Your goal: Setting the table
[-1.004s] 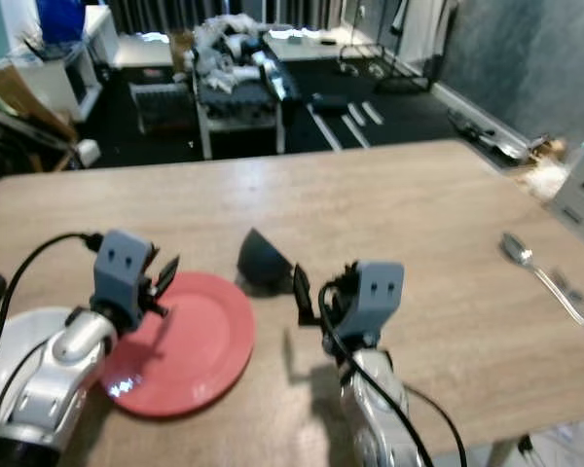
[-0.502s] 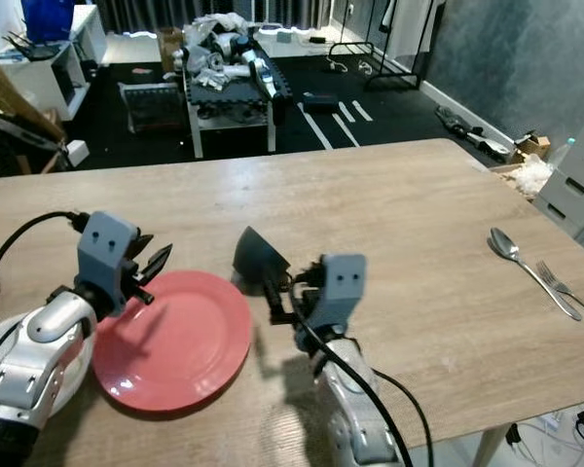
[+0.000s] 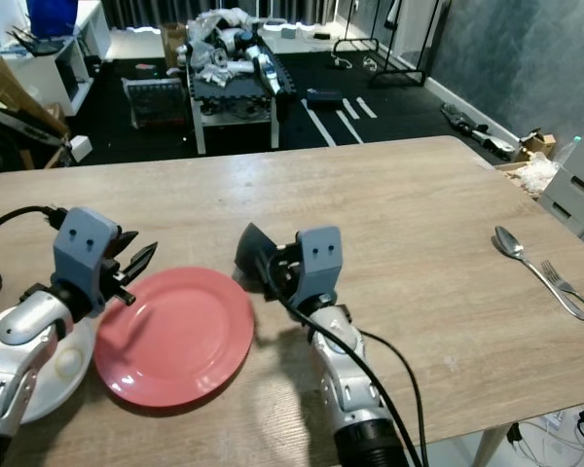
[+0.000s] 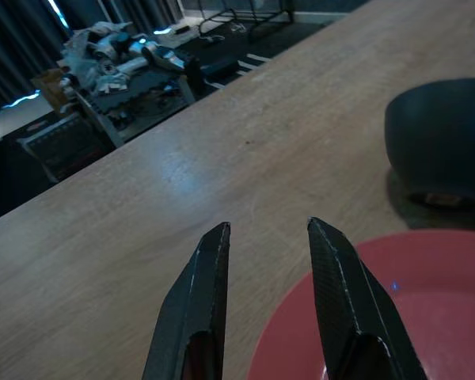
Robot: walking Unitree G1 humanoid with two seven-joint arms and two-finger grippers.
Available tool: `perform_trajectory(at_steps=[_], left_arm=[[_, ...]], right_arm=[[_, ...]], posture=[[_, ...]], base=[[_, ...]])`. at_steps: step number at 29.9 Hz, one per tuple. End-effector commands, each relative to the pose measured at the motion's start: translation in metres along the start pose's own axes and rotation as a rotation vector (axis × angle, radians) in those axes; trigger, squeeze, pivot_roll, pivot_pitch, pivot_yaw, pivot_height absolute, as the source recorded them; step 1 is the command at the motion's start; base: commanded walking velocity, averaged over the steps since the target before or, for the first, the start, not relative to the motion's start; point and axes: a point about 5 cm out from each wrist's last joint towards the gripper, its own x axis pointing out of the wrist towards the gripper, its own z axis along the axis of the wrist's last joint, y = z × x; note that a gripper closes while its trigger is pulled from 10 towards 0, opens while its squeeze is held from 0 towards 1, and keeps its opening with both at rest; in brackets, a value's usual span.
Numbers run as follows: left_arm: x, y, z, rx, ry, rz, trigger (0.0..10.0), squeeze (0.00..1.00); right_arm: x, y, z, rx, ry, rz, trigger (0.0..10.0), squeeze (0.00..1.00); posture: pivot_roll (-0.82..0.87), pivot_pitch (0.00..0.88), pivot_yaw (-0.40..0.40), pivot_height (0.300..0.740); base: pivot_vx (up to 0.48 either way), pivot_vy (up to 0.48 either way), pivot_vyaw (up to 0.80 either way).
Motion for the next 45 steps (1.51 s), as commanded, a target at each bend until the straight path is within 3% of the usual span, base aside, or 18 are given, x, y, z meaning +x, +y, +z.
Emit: perform_trajectory(at_steps=[1, 5, 12, 16, 25, 31, 45], left_arm=[[-0.004, 0.002, -0.002, 0.002, 0.018, -0.003, 10.0, 0.0], [-0.017, 0.014, 0.01, 0.018, 0.015, -0.042, 10.0, 0.0], [-0.024, 0.022, 0.019, 0.032, 0.013, -0.051, 10.0, 0.0], [-0.03, 0.022, 0.021, 0.037, 0.029, -0.056, 10.0, 0.0], [-0.032, 0.02, 0.02, 0.026, 0.051, -0.067, 10.0, 0.0], [-0.03, 0.016, 0.02, 0.013, 0.051, -0.07, 10.0, 0.0], [-0.028, 0.011, 0.019, -0.004, 0.049, -0.077, 10.0, 0.0]], right_arm=[[-0.001, 0.003, -0.005, 0.003, 0.014, 0.019, 10.0, 0.0], [0.004, -0.019, -0.002, 0.064, 0.033, 0.097, 10.0, 0.0], [0.009, -0.025, -0.001, 0.118, 0.049, 0.17, 10.0, 0.0], [0.014, -0.013, -0.007, 0.133, 0.092, 0.298, 10.0, 0.0], [0.009, 0.015, 0.0, 0.154, 0.052, 0.558, 10.0, 0.0], [0.011, 0.012, 0.002, 0.076, 0.036, 0.511, 10.0, 0.0], [0.01, 0.001, 0.003, 0.106, 0.011, 0.411, 10.0, 0.0]], posture=[[0.13, 0.174, 0.098, 0.74], [0.16, 0.207, 0.1, 0.74], [0.18, 0.222, 0.099, 0.74], [0.2, 0.228, 0.098, 0.74], [0.19, 0.22, 0.102, 0.74], [0.18, 0.214, 0.103, 0.74], [0.17, 0.21, 0.1, 0.74]], base=[[0.0, 0.0, 0.0], [0.0, 0.0, 0.0], [0.0, 0.0, 0.0], [0.0, 0.0, 0.0], [0.0, 0.0, 0.0], [0.0, 0.0, 0.0], [0.0, 0.0, 0.0]])
